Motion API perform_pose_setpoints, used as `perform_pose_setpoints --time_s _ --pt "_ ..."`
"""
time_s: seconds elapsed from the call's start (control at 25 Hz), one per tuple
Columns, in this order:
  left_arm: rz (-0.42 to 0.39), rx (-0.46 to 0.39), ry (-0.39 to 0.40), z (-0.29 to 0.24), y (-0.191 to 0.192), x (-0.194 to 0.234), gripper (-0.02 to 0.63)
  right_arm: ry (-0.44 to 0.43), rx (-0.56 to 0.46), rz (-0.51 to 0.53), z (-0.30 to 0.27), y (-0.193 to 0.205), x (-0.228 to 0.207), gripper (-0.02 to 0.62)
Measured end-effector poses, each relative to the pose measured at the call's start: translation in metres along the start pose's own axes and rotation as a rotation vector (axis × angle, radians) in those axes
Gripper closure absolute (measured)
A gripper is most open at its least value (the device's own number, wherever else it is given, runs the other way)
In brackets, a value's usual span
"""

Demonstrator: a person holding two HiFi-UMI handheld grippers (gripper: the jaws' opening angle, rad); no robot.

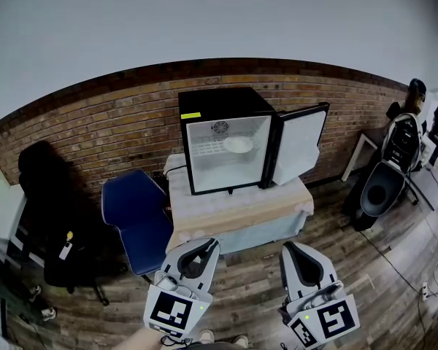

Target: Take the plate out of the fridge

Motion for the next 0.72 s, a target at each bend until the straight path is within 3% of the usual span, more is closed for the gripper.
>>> perform_pose_setpoints --time_s 0.72 --pt "-0.007 0.031 -0.036 -0.031 0.002 -0.047 0.578 -0.044 0.008 -0.024 0.023 0.015 -0.052 0.563"
Point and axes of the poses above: the fingertips, and each gripper's own axes: z backward along the fingers, x to its left, y out of its underside, the point moved 7 cm from there along z, backward along the fingers, and after that the axes turned 5 degrees about -x, right-handed, at the moved point
